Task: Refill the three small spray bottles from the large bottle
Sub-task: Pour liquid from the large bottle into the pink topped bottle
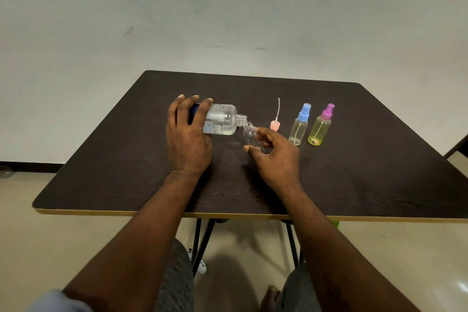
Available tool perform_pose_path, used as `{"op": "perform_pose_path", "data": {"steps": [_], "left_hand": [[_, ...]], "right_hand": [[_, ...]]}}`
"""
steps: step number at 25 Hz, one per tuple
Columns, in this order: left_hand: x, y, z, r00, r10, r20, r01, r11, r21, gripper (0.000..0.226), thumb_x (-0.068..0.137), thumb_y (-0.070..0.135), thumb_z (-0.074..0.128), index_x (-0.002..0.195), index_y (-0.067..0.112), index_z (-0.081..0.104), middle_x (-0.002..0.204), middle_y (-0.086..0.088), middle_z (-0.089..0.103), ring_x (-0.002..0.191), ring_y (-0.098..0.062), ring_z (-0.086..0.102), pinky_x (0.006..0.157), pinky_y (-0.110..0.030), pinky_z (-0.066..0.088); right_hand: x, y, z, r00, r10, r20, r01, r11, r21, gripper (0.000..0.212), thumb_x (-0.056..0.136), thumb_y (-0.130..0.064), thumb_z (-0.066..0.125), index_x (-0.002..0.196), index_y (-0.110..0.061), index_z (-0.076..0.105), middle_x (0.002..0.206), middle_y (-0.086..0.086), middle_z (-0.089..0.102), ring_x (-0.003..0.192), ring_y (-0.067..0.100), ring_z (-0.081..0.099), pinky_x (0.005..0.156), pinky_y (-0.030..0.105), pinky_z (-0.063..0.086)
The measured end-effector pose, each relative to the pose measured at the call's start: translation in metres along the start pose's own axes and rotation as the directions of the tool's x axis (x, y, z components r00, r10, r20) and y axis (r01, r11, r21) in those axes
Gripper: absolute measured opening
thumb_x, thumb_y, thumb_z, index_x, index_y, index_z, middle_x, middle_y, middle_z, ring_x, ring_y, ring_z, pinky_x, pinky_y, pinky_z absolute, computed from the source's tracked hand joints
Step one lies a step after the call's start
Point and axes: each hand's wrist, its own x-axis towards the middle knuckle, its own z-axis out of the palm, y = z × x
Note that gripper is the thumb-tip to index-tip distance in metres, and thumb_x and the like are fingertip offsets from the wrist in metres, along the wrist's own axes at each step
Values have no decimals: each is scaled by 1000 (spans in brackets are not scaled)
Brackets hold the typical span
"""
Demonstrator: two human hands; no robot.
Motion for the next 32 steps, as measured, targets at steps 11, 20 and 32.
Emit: {"op": "perform_pose_path", "data": {"steps": [11,20,32], "left_hand": [[0,2,-3,1000,-8,8,8,1000,11,59,85,8,49,143,14,60,148,-15,51,145,-40,37,109,-56,45],[-1,1,-2,1000,-8,11,8,1000,25,60,85,5,56,144,16,59,149,-14,51,145,-39,36,111,-55,43],[0,1,-2,1000,-4,-4,4,1000,31,59,85,11,46,143,15,60,147,-15,52,144,-40,37,108,-57,45]], "right_hand": [[1,1,0,1000,-3,3,3,1000,-9,51,80,-26,89,129,-25,72,118,-12,75,103,-4,67,87,4,50],[1,2,0,1000,-4,4,4,1000,-26,52,81,-25,89,130,-24,72,118,-12,74,96,-13,62,82,-2,46],[2,3,0,1000,-8,0,8,1000,-6,50,80,-21,89,127,-22,73,112,-15,73,96,-26,56,82,-2,44]]}}
